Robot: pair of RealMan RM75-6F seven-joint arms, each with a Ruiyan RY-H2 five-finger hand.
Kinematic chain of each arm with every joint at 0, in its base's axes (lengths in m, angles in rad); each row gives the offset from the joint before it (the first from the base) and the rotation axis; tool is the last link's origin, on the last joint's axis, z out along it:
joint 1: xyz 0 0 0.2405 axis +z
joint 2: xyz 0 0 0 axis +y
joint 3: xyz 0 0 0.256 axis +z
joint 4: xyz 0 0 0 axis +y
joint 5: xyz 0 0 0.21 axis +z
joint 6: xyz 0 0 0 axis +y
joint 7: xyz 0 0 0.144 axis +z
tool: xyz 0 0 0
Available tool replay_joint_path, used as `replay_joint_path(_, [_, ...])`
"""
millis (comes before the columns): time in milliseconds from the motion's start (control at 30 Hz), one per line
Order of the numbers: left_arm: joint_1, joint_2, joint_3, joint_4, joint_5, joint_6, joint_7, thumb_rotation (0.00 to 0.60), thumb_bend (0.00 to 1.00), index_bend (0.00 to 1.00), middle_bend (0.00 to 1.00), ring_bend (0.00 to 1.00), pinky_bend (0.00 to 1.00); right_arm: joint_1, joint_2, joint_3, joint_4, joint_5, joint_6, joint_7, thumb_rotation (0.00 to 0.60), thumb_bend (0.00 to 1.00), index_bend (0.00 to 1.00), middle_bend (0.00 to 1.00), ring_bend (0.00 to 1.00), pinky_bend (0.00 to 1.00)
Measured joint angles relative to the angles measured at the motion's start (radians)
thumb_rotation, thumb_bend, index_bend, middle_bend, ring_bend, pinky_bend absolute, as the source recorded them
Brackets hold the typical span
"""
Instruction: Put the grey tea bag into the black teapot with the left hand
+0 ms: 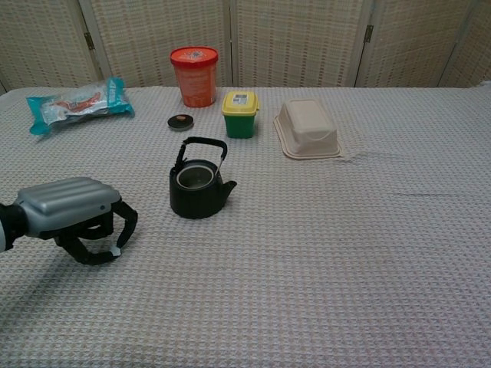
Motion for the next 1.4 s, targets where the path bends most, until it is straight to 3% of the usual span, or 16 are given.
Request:
replay_joint_path(567, [0.003,0.011,0.012,0.029,0.009,0.011,-0.043,0.600,0.50,0.65,1.00,1.00,1.00,0.008,-0.006,0.004,-0.007,0.010,-0.022,-0.023,0.600,0.23,0.00,0.00,0.00,0.00])
replay_joint_path(867, [0.009,0.099,-0.011,-0.071,0.009,0.061,-0.002,0.600,0.50,0.65,1.00,1.00,1.00,0.009,0.002,0.001,-0.006,0.004,-0.018,-0.002,0.600,0.23,0.00,0.00,0.00,0.00])
replay_joint_path(1067, [0.006,0.215,-0.062,-0.243,-0.020,0.096,0.057,0.600,0.50,0.65,1.00,1.00,1.00,0.011,0.012,-0.001,-0.003,0.002,-0.018,0.030,0.600,0.23,0.00,0.00,0.00,0.00])
replay_joint_path(1233, [-0.013,0.335,-0.146,-0.419,-0.103,0.103,0.116,0.600,0.50,0.66,1.00,1.00,1.00,0.020,0.021,-0.002,-0.005,0.010,-0.035,0.049,0.600,0.23,0.00,0.00,0.00,0.00])
replay_joint_path(1400, [-0.061,0.410,-0.233,-0.511,-0.215,0.087,0.184,0.600,0.50,0.65,1.00,1.00,1.00,0.024,0.027,0.000,-0.007,0.018,-0.042,0.063,0.600,0.23,0.00,0.00,0.00,0.00])
